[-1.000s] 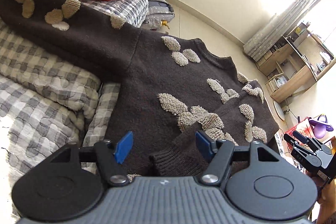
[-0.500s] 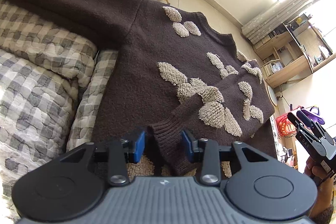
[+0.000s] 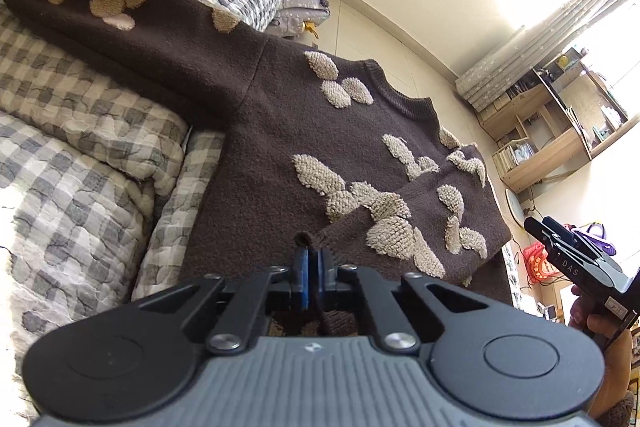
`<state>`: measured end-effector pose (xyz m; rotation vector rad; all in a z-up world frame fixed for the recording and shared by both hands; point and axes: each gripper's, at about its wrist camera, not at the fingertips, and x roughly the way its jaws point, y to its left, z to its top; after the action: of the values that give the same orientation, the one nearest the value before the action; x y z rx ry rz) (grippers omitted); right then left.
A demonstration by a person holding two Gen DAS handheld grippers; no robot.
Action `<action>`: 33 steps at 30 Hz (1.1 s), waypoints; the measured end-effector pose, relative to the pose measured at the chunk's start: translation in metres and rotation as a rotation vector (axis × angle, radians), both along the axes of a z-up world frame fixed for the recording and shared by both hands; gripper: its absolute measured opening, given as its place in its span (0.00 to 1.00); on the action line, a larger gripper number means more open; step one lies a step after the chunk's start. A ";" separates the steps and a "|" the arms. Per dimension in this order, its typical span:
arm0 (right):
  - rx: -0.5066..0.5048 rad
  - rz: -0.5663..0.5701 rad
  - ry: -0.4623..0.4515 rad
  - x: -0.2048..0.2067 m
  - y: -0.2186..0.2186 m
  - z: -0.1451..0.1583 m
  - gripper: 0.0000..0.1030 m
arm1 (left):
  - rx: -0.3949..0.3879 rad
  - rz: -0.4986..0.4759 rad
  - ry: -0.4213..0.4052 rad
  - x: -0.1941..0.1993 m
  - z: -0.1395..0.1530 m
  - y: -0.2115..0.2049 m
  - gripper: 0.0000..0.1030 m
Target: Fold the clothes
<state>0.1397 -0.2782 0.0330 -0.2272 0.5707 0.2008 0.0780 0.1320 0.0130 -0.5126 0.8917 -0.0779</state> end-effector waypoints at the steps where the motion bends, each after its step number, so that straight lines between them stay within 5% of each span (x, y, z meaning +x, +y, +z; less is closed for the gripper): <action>1: 0.009 0.002 0.012 0.005 0.002 -0.001 0.53 | 0.042 0.016 0.002 -0.001 0.002 0.002 0.00; 6: 0.107 0.024 0.085 0.028 0.004 -0.003 0.53 | -0.026 -0.049 0.021 0.001 -0.001 0.011 0.05; 10: 0.228 0.021 0.195 0.058 0.001 -0.001 0.52 | -0.054 -0.136 0.049 0.008 -0.007 0.003 0.29; 18: 0.431 -0.085 0.426 0.119 0.010 -0.014 0.51 | -0.136 -0.165 0.095 0.017 -0.022 -0.004 0.29; 23: 0.534 -0.156 0.489 0.137 0.016 -0.034 0.49 | -0.120 -0.182 0.087 0.017 -0.023 -0.009 0.16; 25: 0.544 -0.174 0.487 0.139 0.020 -0.039 0.35 | -0.112 -0.188 0.083 0.017 -0.023 -0.010 0.07; 26: 0.533 -0.181 0.490 0.143 0.023 -0.043 0.19 | -0.109 -0.190 0.082 0.016 -0.024 -0.010 0.06; 29: 0.477 -0.193 0.474 0.145 0.035 -0.051 0.08 | -0.093 -0.196 0.079 0.016 -0.023 -0.011 0.06; 31: 0.454 -0.166 0.441 0.142 0.040 -0.048 0.09 | -0.084 -0.208 0.075 0.015 -0.021 -0.009 0.06; 33: 0.444 -0.126 0.444 0.139 0.037 -0.043 0.25 | -0.074 -0.212 0.081 0.014 -0.019 -0.005 0.11</action>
<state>0.2786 -0.2410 -0.0096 0.2919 0.9588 0.2523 0.0923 0.1273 -0.0062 -0.4911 1.0234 -0.2859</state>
